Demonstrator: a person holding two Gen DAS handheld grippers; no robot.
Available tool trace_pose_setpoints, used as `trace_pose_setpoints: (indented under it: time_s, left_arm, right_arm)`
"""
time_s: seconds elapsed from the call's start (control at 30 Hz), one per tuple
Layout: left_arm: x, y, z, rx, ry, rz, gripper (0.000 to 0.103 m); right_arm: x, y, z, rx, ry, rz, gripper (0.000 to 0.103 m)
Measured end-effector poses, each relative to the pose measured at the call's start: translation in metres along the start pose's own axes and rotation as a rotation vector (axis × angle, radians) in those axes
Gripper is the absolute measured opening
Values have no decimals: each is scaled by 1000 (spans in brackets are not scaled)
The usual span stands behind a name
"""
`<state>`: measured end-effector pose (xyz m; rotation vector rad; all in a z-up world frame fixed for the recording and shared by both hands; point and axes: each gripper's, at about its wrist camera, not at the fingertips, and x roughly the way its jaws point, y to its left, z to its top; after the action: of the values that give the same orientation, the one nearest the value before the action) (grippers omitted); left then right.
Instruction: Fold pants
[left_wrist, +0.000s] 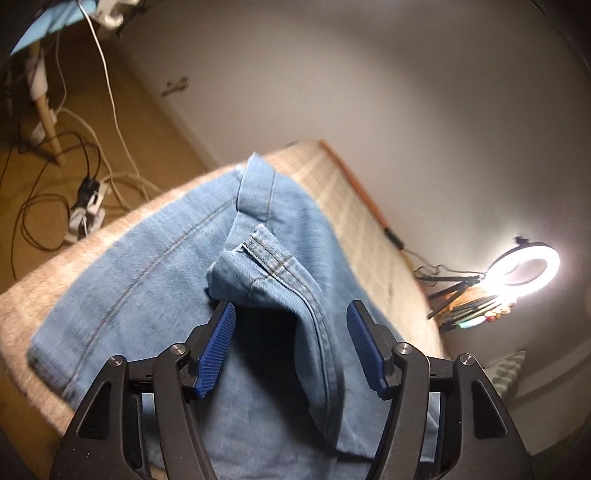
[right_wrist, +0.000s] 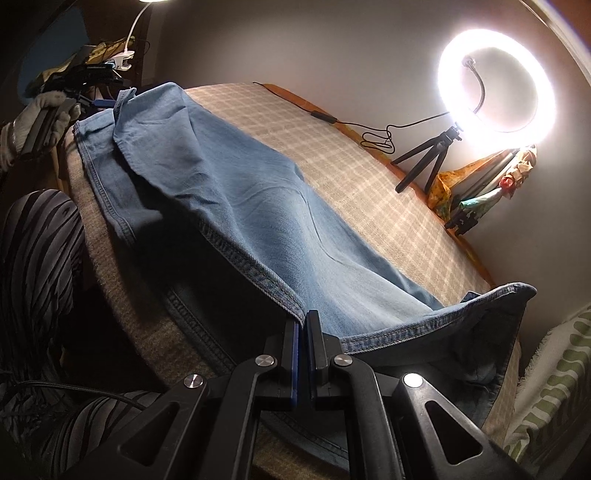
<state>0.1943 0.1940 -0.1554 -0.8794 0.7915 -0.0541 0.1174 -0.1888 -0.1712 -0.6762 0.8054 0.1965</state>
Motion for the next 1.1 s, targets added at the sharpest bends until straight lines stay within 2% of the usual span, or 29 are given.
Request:
trace_pose_setpoints:
  time_s: [0.07,0.1,0.13,0.2,0.23,0.3,0.37,0.47,0.57,0.67,0.83,0.97,1.0,1.1]
  left_arm:
    - [9,4,4,-15,-1,-2,59]
    - [9,4,3,-8,-13,-4,48]
    - [8,3,4,22,-44,0,30]
    - [2,0,4,75,-85,22,13]
    - [-6,1,4,82,-112,7,11]
    - [-35,2,2,87,-206,-6,10]
    - [-55,8,-2,105,-277,11,10]
    - [-55,30,-10,117,-233,53,10]
    - [-48,59,-17,50,-172,60,14]
    - [-52,66,-19,20,-194,77,19]
    - [-71,60,-20,63,-248,170,19]
    - [-90,44,-11,124,-289,175,19]
    - [-92,35,-8,146,-286,152,22]
    - [-81,-7,2,245,-206,58,50]
  right_arm:
    - [1,0,-1,3,0,-2,1]
    - [1,0,-1,5,1,-3,1]
    - [1,0,-1,7,1,-3,1]
    - [0,0,-2,9,1,-3,1]
    - [0,0,-2,10,0,-4,1]
    - [-2,-1,-1,16,-9,-6,1]
    - [-4,-2,1,18,-14,-1,1]
    - [0,0,3,7,-7,15,1]
    - [8,4,2,-16,18,20,1]
    - [11,7,1,-34,33,18,1]
    - [13,6,-1,-20,46,28,1]
    - [19,3,-2,41,63,56,2]
    - [20,3,-3,58,64,60,2]
    - [22,0,-7,129,45,76,6]
